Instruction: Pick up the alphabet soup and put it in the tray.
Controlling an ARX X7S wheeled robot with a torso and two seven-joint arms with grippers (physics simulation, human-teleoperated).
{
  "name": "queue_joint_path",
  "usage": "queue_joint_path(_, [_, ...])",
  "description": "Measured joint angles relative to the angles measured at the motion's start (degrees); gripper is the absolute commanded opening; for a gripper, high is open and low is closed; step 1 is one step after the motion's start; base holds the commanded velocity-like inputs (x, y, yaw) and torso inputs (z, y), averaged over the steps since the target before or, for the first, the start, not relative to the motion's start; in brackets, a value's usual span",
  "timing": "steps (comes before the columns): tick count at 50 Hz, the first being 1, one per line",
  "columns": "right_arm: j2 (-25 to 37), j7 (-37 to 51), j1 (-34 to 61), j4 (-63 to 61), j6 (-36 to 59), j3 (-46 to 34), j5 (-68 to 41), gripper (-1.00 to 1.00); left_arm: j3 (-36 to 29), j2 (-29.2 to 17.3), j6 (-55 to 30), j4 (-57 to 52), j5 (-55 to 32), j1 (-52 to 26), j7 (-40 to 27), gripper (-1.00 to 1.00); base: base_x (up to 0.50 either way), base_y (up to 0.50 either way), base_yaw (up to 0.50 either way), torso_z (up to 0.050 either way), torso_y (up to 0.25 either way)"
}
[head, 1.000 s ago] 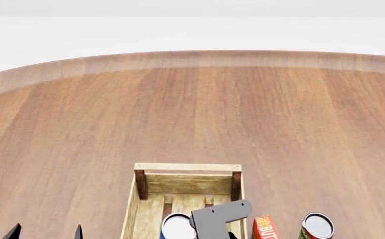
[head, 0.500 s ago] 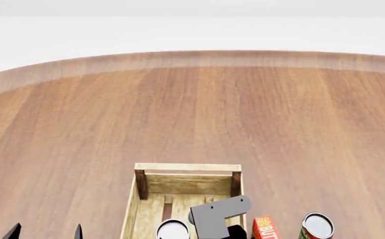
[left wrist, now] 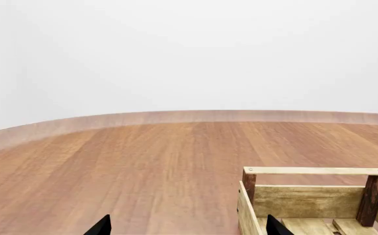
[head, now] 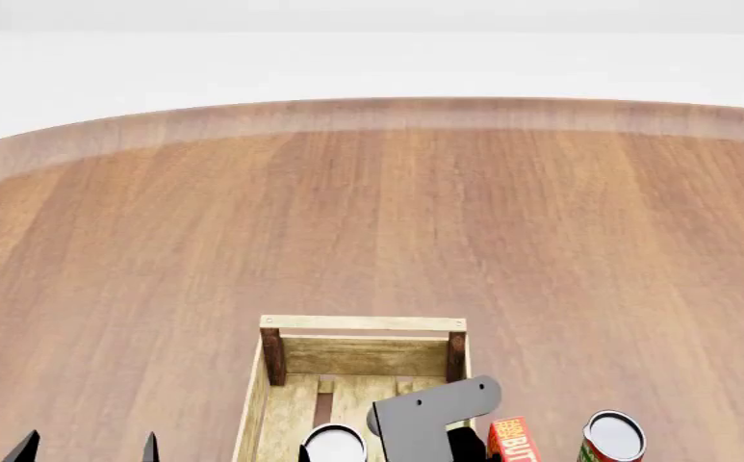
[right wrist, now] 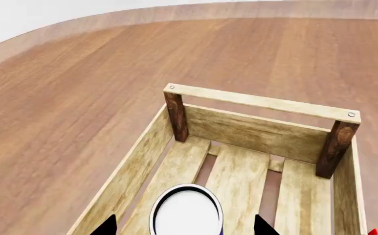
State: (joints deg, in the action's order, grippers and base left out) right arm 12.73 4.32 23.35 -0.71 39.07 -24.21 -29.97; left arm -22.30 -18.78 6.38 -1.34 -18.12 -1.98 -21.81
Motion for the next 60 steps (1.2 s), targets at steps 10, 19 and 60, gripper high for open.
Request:
queue_joint_path(10, [1.9, 2.4, -3.7, -8.0, -1.3, 1.1, -0.2, 1.00, 0.1, -0.3, -0.2, -0.8, -0.4, 0.1, -0.2, 1.00, 0.00, 0.00, 0.00, 0.000, 0.000])
queue_joint_path(19, [3.0, 4.4, -6.7, -13.7, -3.5, 1.8, 0.4, 1.00, 0.0, -0.9, -0.4, -2.5, -0.5, 0.5, -0.5, 1.00, 0.00, 0.00, 0.00, 0.000, 0.000])
queue_joint_path(60, [7.8, 12.4, -13.9, -36.5, -4.2, 3.4, 0.5, 1.00, -0.6, -4.9, -4.5, -17.6, -1.3, 4.5, -3.1, 1.00, 0.00, 0.00, 0.00, 0.000, 0.000])
